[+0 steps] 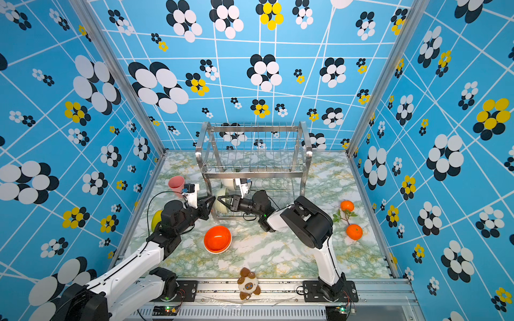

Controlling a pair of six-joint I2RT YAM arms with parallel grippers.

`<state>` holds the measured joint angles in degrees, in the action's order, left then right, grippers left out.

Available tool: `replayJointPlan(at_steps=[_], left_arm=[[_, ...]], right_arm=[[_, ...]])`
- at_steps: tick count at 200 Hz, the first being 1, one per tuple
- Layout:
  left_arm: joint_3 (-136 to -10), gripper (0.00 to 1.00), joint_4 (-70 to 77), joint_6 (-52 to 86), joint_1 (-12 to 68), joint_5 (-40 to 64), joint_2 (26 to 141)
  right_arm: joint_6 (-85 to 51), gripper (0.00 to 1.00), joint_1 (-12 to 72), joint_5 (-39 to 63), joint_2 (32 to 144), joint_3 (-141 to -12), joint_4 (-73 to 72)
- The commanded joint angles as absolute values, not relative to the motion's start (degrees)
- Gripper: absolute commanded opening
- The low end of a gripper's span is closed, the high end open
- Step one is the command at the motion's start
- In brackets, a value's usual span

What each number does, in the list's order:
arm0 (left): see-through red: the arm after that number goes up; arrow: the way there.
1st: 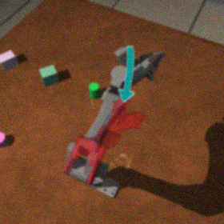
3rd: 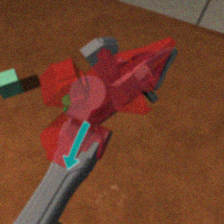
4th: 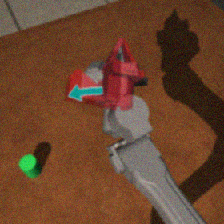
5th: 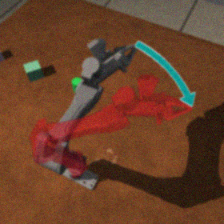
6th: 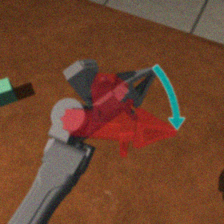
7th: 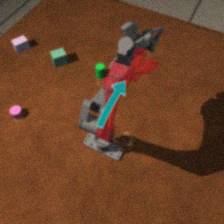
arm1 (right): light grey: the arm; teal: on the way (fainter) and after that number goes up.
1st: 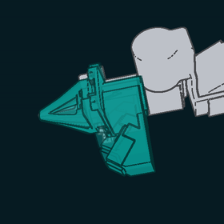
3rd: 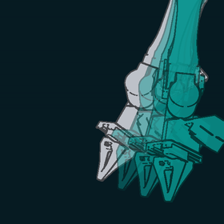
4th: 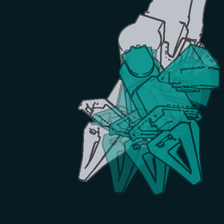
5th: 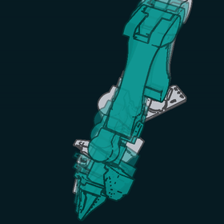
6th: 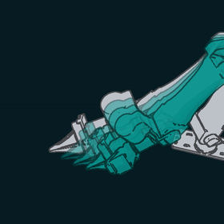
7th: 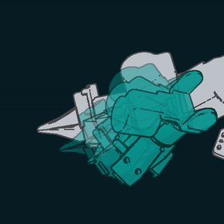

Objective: Load bowls into a dish rack
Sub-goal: Place the bowl in the dish rack.

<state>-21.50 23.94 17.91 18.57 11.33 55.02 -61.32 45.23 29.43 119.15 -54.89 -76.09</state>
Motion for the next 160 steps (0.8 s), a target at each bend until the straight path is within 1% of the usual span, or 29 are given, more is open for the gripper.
replayJointPlan(at_steps=[1,160], left_arm=[[-23.71,0.04,23.57,23.01,18.21,7.79,55.11],[-24.69,0.04,22.19,22.30,18.20,7.03,55.02]], right_arm=[[-60.05,0.06,45.48,27.74,120.49,-56.78,-80.58],[-61.07,0.13,45.52,27.77,124.28,-56.99,-80.68]])
